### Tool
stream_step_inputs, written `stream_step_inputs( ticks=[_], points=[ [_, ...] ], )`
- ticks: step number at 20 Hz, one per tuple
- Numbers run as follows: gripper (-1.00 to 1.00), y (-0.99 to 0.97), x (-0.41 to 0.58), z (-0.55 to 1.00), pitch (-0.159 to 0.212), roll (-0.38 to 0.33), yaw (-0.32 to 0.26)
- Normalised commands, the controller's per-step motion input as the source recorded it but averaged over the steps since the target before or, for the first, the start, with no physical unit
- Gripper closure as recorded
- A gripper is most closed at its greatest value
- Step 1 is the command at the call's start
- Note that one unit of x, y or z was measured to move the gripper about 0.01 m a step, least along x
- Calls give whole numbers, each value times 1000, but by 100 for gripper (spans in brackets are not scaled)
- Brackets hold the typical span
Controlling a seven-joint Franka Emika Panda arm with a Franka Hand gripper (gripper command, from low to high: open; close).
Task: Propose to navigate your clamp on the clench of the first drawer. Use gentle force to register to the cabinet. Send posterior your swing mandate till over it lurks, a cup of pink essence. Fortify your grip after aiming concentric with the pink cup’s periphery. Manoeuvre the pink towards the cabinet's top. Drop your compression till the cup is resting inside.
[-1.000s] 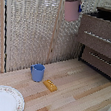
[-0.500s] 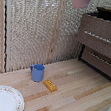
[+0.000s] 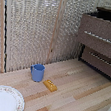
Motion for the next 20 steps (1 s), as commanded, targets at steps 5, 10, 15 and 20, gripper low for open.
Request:
stream_step_inputs(
  ticks=[5, 10, 15, 20],
  points=[
    [100, -835, -13, 22, 59, 80, -81],
    [100, -823, 0, -6, 51, 93, -68],
    [100, -789, 0, -143, 26, 85, -85],
    [100, -558, 0, -226, -19, 34, -15]
  ],
)
